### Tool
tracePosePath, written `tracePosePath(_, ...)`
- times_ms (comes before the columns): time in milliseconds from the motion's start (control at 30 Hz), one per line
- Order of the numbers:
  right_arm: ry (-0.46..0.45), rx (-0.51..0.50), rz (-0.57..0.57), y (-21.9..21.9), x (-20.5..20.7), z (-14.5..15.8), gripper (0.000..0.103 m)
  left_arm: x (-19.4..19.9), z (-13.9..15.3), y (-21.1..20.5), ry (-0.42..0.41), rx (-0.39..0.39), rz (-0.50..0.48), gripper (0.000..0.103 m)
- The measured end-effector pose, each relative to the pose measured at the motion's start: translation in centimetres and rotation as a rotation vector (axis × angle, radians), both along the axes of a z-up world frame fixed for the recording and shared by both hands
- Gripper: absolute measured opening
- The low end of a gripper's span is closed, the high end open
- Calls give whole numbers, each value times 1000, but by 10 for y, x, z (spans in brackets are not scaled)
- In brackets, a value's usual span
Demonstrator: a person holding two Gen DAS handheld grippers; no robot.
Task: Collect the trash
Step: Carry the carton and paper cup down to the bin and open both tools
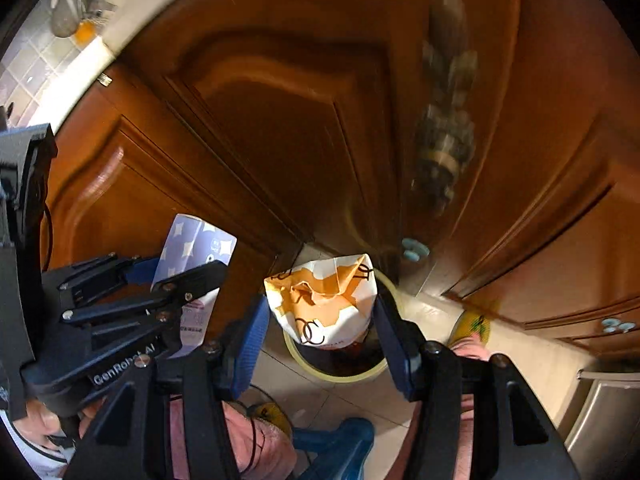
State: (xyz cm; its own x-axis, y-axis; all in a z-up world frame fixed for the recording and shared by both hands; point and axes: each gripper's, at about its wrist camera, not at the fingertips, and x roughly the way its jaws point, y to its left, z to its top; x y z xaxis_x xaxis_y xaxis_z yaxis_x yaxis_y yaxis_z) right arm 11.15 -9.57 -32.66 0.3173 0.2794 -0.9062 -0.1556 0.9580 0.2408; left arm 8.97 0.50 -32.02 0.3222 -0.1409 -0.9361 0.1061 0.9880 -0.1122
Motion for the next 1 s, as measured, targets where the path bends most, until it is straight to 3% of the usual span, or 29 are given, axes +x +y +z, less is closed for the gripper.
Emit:
tracePosePath(300, 78, -15, -23, 3, 13, -61, 55, 7, -78, 0, 89, 1, 2, 33)
tracePosePath(467, 127, -13, -47, 5, 21, -86, 56, 15, -95, -6, 102, 10, -22, 33)
tracePosePath(700, 164, 10, -48, 5, 27, -98, 56, 20, -107, -5, 133, 10, -12, 34)
tracePosePath(800, 198, 26, -51, 2, 30, -107, 56, 23, -111, 0, 151, 1, 5, 38)
tracePosePath(933, 251, 45, -78, -4, 32, -116, 56, 23, -108, 4, 157, 12, 32, 55)
tracePosePath(1000, 264, 44, -89, -6, 31, -119, 58, 24, -110, 6, 165, 8, 41, 59)
